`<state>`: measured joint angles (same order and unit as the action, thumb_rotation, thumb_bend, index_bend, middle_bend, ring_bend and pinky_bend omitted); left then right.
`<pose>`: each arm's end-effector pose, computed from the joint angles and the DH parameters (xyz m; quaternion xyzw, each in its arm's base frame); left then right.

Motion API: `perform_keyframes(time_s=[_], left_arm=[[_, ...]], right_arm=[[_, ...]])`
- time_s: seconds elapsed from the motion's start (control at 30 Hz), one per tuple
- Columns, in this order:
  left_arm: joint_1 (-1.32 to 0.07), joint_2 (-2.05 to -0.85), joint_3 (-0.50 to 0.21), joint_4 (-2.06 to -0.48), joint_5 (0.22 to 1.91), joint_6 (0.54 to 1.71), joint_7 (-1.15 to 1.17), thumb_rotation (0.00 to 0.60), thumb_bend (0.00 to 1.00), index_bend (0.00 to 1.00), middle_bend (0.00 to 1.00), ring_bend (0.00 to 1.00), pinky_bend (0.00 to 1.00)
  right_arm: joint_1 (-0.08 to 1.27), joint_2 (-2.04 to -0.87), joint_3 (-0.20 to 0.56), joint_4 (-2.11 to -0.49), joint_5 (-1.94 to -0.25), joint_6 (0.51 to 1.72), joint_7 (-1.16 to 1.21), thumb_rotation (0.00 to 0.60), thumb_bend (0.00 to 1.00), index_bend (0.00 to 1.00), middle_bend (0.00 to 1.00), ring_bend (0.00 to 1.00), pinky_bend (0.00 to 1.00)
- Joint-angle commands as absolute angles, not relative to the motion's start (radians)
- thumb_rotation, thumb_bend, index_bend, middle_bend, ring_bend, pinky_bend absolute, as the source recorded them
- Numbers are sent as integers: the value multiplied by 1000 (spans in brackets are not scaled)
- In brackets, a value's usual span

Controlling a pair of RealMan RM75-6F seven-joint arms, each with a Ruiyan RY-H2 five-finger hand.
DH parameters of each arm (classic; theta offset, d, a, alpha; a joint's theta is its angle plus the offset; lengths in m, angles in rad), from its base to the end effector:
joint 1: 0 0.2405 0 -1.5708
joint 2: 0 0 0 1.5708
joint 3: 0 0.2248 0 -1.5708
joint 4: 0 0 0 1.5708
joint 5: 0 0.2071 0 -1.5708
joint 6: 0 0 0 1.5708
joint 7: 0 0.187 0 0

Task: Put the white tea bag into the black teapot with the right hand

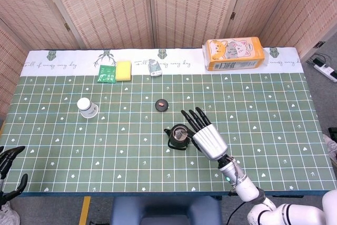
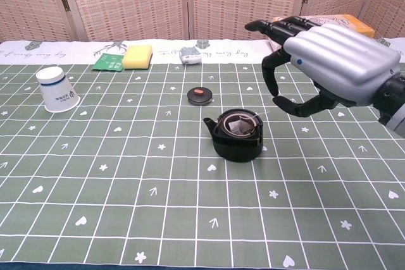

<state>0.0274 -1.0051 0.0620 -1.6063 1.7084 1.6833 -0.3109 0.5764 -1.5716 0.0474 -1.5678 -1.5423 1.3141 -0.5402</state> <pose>-0.2724 0.1648 0.1782 -0.5801 -0.4187 -0.4710 0.5160 -0.0883 -0.2872 -0.0054 0.7546 -0.1855 0.4465 0.4436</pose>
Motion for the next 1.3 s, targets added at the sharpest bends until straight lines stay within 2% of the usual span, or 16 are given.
perform_keyframes(time_s=[0.03,0.3,0.37,0.43,0.5,0.53,0.6,0.77,0.9,1.03,1.13,1.3], left_arm=[[27,-1006,60,-1606,1705,1681,-307,600,481,94,115,113,9],[24,-1011,60,-1605,1701,1669,-290,600,481,95,115,113,9],[24,-1013,61,-1607,1702,1668,-281,600,481,95,115,113,9],[24,-1016,61,-1609,1703,1666,-270,600,481,95,115,113,9],[23,-1018,61,-1610,1702,1663,-263,600,481,95,115,113,9],[23,-1020,61,-1611,1700,1660,-258,600,481,95,115,113,9],[22,-1021,61,-1613,1699,1657,-253,600,481,95,115,113,9],[21,-1024,61,-1614,1695,1651,-241,600,481,95,114,113,9],[21,-1026,60,-1613,1695,1650,-236,600,481,96,115,113,9],[20,-1027,59,-1611,1693,1647,-234,600,482,96,115,113,9],[16,-1029,60,-1608,1691,1637,-226,600,482,96,115,113,9],[11,-1041,61,-1611,1681,1614,-182,600,482,100,115,113,9]], right_arm=[[568,-1570,45,-1558,-1551,1317,-520,600,477,636,42,60,0],[528,-1553,23,-1544,-1598,1357,-481,600,477,636,42,63,0],[514,-1543,9,-1535,-1607,1362,-463,600,477,598,40,66,0],[499,-1530,-7,-1528,-1600,1352,-467,600,477,448,18,54,0],[487,-1522,-17,-1528,-1588,1340,-482,600,477,252,0,26,0],[480,-1518,-22,-1529,-1581,1333,-486,600,477,191,0,20,0],[469,-1516,-28,-1530,-1575,1330,-481,600,477,139,0,11,0],[441,-1524,-46,-1499,-1583,1332,-450,600,477,116,0,0,0],[438,-1518,-49,-1495,-1587,1315,-444,600,477,21,0,0,0],[427,-1470,-42,-1563,-1585,1321,-460,600,412,0,0,0,0],[396,-1378,-41,-1684,-1572,1357,-482,600,406,0,0,0,0],[286,-1149,-77,-1904,-1509,1457,-541,600,407,0,0,0,0]])
